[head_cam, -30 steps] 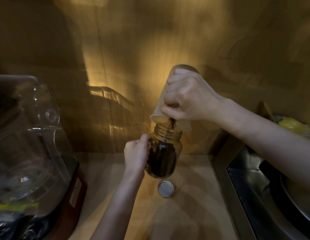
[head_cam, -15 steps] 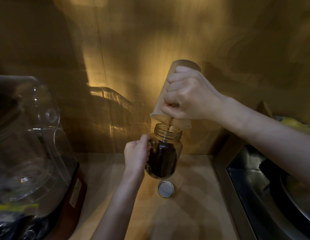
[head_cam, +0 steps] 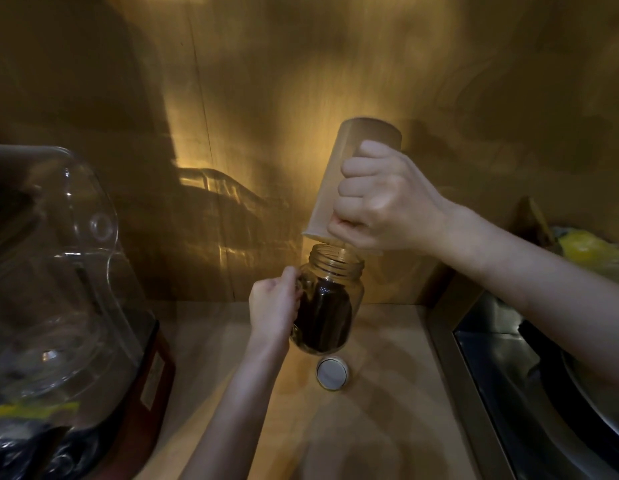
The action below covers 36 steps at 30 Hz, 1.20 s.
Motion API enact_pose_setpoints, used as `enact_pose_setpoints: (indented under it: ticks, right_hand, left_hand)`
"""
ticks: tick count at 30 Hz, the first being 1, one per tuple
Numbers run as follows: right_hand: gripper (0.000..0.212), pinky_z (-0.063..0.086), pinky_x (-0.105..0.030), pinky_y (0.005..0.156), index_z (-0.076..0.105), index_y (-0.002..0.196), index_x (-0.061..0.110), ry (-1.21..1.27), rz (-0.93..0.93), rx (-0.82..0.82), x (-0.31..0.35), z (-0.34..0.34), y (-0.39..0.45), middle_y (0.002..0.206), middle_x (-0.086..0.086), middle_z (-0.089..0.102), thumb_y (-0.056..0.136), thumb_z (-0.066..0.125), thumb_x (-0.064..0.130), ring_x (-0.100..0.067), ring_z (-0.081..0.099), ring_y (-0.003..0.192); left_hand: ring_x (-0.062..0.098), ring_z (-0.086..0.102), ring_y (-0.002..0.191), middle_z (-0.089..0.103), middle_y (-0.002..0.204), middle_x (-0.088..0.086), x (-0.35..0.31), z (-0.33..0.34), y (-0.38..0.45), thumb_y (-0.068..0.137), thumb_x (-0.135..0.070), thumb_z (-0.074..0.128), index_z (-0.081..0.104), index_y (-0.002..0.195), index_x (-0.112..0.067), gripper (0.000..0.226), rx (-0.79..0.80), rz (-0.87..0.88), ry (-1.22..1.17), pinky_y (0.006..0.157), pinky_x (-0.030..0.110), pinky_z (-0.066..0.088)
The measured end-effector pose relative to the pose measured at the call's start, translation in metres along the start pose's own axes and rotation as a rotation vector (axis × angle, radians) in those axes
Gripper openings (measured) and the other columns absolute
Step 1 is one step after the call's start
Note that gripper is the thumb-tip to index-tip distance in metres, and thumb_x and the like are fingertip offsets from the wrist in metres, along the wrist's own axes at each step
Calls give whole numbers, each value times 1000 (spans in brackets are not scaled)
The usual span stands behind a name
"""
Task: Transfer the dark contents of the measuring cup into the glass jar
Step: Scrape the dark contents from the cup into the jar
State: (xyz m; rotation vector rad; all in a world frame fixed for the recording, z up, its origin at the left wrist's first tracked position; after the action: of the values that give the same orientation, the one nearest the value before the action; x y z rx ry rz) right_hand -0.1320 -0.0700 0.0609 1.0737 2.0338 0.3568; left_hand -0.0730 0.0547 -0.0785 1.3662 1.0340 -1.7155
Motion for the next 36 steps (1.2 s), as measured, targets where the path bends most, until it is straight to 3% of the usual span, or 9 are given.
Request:
enact_pose_setpoints:
  ticks: [7,13,17,19,21,23,26,31,36]
  right_hand:
    - [34,27,-24,57,48,38,4,230,414,-54,4,21,-33,35,-8,43,72,57,6,-15,33,44]
    - [46,35,-42,46,44,45,-9,762,1093,34,5,62,-100,44,-25,43,76,59,21,-31,39,44]
    - [22,41,-26,56,62,67,0,1002,1703,-99,18,92,-140,62,-11,53,86,64,11,-22,50,62]
    - [6,43,-22,62,64,87,7,1070,1948,-160,31,108,-156,70,-4,58,88,60,12,-15,54,68]
    - [9,40,-25,62,64,88,4,1076,2032,-204,42,126,-169,68,-5,55,89,58,10,-15,51,65]
    - [20,35,-26,58,62,70,-4,1031,2048,-175,55,147,-179,60,-5,49,87,56,4,-14,45,61]
    - [42,29,-19,47,45,45,15,959,2049,-73,71,177,-187,39,11,43,84,53,2,-2,37,45]
    - [45,27,-19,45,42,46,17,948,2102,-21,89,220,-199,28,13,40,89,54,12,2,33,34]
    - [50,28,-24,47,41,46,16,977,2164,-12,105,254,-204,43,3,39,94,53,24,-7,33,44]
  left_hand:
    - [19,34,50,36,41,-3,25,-6,5,72,-29,55,44,35,-19,40,-74,-10,76,54,32,28]
    - [14,32,41,35,32,-7,57,-19,4,81,-28,51,46,29,-18,53,-9,-54,70,53,32,27]
    - [5,26,32,31,32,-10,84,-30,2,86,-22,47,43,47,-21,40,-4,-115,-86,41,22,21]
    - [8,31,38,37,40,-5,96,-38,4,85,-24,49,50,64,-8,27,-25,-104,-132,42,21,25]
    - [19,40,58,46,62,8,104,-43,6,80,-31,54,55,84,-5,27,-43,-88,-141,55,27,32]
    - [22,47,67,53,72,13,113,-46,9,80,-30,56,61,83,-1,29,-126,-103,-162,62,29,39]
    - [12,59,69,62,71,8,129,-50,9,85,-26,54,67,86,2,31,-235,-126,-108,68,23,46]
    - [3,40,36,39,31,-8,137,-49,14,87,-21,51,46,52,-8,39,-261,-102,43,46,13,34]
    - [14,36,49,36,47,3,168,-49,22,76,-38,58,38,44,-1,53,-107,-170,147,58,29,34]
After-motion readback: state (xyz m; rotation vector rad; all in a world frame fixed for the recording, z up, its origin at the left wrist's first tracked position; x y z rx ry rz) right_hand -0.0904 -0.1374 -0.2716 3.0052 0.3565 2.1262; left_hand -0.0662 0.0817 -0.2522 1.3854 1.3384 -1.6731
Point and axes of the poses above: each hand's wrist, its own y-axis towards the middle knuckle, its own z-axis out of the palm, x = y × z, the point moved 1 cm from there along y, towards the middle knuckle
